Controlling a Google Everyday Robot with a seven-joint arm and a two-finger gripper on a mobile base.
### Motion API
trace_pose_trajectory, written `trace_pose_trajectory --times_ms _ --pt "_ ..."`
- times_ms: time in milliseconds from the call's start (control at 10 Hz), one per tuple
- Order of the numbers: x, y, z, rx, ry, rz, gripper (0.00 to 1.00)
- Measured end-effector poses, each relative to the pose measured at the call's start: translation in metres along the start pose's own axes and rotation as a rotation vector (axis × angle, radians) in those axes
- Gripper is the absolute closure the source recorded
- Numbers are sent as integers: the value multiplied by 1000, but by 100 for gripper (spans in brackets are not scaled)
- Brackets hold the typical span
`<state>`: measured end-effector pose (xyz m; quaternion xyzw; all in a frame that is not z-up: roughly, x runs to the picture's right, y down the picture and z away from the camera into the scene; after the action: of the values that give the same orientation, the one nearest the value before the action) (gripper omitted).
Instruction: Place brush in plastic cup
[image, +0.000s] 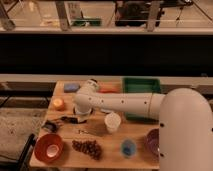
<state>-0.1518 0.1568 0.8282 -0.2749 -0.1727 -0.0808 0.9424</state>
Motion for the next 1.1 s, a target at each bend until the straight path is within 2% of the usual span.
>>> trace_pose_trajectory --times_ms 600,800,1100 --pt "2 -1 12 -24 2 -3 58" --pt "4 -2 15 -31 2 0 53" --pt "9 -2 22 -45 1 9 53"
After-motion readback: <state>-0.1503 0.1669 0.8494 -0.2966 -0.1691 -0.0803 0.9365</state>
